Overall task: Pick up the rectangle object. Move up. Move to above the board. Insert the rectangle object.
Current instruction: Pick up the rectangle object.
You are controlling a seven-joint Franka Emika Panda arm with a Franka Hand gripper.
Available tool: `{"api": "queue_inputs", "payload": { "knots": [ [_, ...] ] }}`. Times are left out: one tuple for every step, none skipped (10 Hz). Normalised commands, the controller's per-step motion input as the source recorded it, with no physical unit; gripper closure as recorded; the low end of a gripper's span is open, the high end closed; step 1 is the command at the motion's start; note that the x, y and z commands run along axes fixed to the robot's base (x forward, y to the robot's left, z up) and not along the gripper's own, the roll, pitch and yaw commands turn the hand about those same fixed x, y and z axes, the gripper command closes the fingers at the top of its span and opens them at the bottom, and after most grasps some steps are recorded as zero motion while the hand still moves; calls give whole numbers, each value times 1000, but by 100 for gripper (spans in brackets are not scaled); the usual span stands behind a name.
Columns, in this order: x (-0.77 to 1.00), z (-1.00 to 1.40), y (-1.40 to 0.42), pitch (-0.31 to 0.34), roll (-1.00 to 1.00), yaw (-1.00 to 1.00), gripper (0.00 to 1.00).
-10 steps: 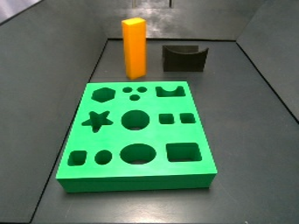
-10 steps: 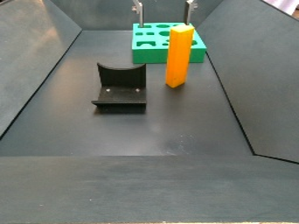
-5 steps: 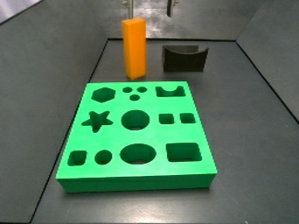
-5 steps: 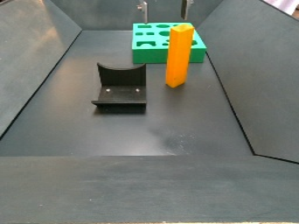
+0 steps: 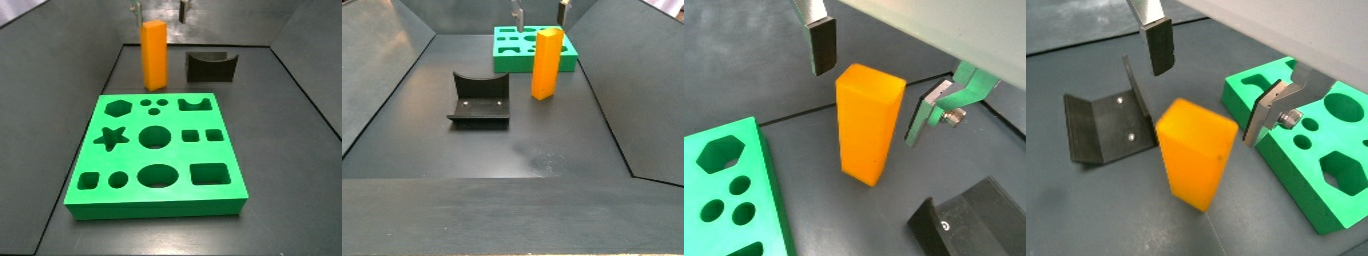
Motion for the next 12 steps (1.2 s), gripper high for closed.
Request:
{"api": "queue_inputs", "payload": {
  "knots": [
    [-26,-454,60,-77,203,220,0],
    [0,-471,154,-66,186,249,0],
    [0,-463,277,-49,134,317,0],
    [0,-323,51,-36,76,137,0],
    [0,0,0,0,0,0,100],
    [0,0,-40,-16,0,6,100],
    [0,0,0,0,0,0,100],
    [0,0,0,0,0,0,100],
    [0,0,0,0,0,0,100],
    [0,0,0,0,0,0,100],
    [0,0,0,0,0,0,100],
    [0,0,0,0,0,0,100]
  ]
}}
